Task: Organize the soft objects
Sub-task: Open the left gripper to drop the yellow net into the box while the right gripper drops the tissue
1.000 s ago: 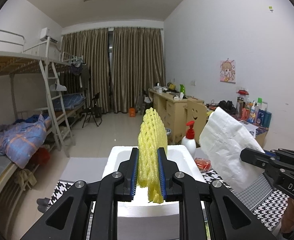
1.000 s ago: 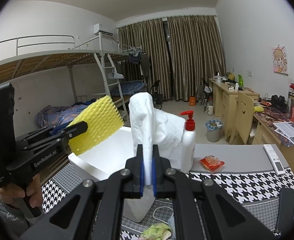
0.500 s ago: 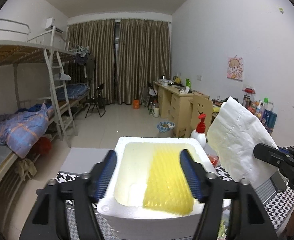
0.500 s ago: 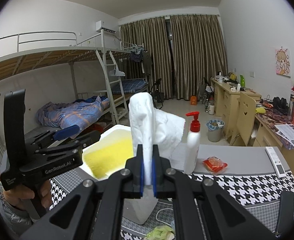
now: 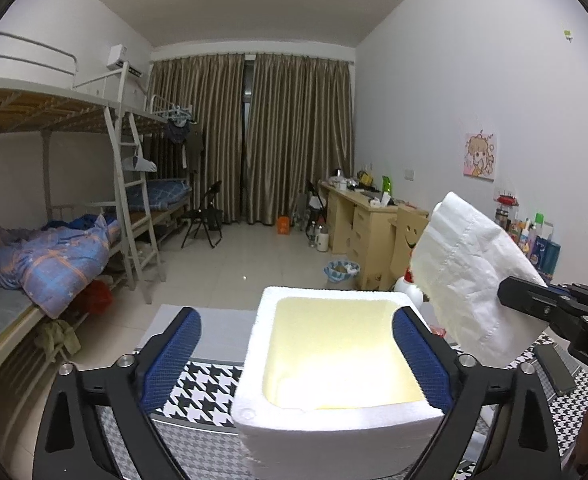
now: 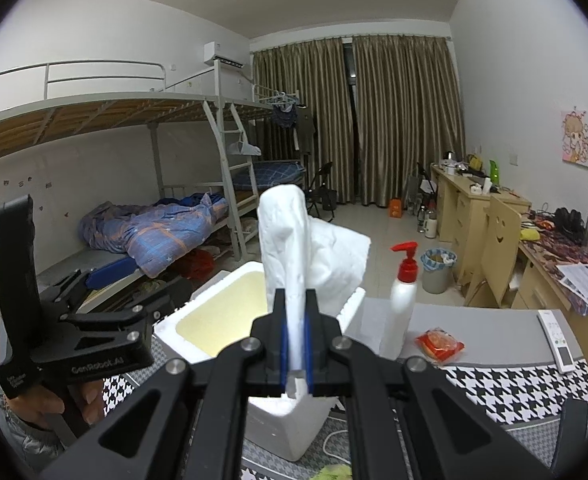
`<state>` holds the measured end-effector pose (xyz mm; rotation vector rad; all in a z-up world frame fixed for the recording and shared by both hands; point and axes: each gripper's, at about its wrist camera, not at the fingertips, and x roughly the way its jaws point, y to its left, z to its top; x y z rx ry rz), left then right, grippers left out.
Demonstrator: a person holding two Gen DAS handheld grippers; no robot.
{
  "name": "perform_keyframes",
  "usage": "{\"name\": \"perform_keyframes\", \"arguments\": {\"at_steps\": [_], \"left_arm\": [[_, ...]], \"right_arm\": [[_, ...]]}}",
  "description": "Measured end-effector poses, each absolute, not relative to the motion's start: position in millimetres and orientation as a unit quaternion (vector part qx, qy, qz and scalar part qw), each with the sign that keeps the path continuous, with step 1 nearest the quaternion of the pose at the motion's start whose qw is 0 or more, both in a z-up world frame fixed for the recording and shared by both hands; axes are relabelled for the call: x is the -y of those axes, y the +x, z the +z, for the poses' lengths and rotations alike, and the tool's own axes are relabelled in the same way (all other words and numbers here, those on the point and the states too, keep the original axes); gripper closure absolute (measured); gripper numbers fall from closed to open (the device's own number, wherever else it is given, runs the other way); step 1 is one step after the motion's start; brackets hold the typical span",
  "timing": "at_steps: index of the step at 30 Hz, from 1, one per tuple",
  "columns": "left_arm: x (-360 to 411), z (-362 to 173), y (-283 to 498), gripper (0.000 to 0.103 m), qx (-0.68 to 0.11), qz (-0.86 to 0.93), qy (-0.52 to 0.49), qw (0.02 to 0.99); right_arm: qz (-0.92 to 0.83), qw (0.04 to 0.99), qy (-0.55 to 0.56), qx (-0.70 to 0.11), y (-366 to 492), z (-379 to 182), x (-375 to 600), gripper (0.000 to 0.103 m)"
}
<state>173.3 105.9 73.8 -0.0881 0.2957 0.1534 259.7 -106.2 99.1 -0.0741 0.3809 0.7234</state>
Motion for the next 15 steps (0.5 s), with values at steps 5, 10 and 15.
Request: {"name": "perform_keyframes", "arguments": {"at_steps": [5, 10, 15], "left_arm": [[-111, 74, 168, 0.001, -0.14, 0.083, -0.047, 0.986], [-115, 73, 165, 0.001, -0.139, 0.096, -0.042, 0.985], [-119, 70, 160, 0.001, -0.138, 0.102, -0.043, 0.984]], "right_arm": [[0.364, 0.911, -0.039, -0.192, 264, 97, 98, 0.094], [0.372, 0.905, -0.035, -0.205, 269, 95, 89, 0.094], [0.376, 0.9, -0.037, -0.218, 275, 90, 81, 0.094]]}}
